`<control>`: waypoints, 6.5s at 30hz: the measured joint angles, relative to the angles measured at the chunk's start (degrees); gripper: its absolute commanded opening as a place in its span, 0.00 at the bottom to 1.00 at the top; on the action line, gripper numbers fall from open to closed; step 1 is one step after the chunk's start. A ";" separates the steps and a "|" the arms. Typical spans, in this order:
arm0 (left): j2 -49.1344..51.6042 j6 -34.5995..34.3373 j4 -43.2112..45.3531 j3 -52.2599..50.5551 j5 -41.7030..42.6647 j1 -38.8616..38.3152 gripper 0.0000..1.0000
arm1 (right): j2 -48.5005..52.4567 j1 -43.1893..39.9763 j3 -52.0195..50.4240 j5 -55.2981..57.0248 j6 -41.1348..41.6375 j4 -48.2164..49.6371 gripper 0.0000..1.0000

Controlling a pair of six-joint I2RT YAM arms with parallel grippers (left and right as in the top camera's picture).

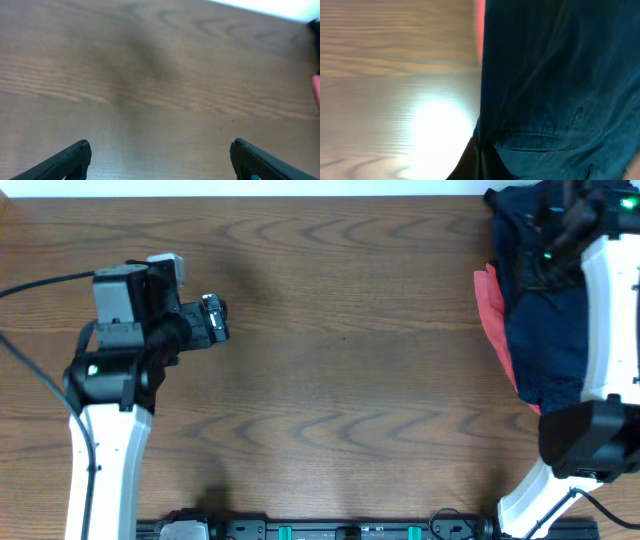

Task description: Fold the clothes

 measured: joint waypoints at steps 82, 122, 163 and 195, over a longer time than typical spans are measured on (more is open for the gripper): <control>40.54 6.14 8.20 0.00 0.02 -8.13 0.80 | 23.39 23.34 20.85 0.52 8.59 -5.44 0.80; 43.98 8.07 10.88 0.11 9.86 -2.84 0.63 | 23.39 23.34 20.85 0.52 8.57 -3.10 0.79; 45.75 3.30 15.61 0.57 1.79 -7.06 0.06 | 23.39 23.37 20.81 0.52 8.57 -3.78 0.77; 42.56 -0.61 -8.04 1.29 -10.58 10.05 0.76 | 23.39 23.82 20.81 -0.37 10.86 -3.74 0.80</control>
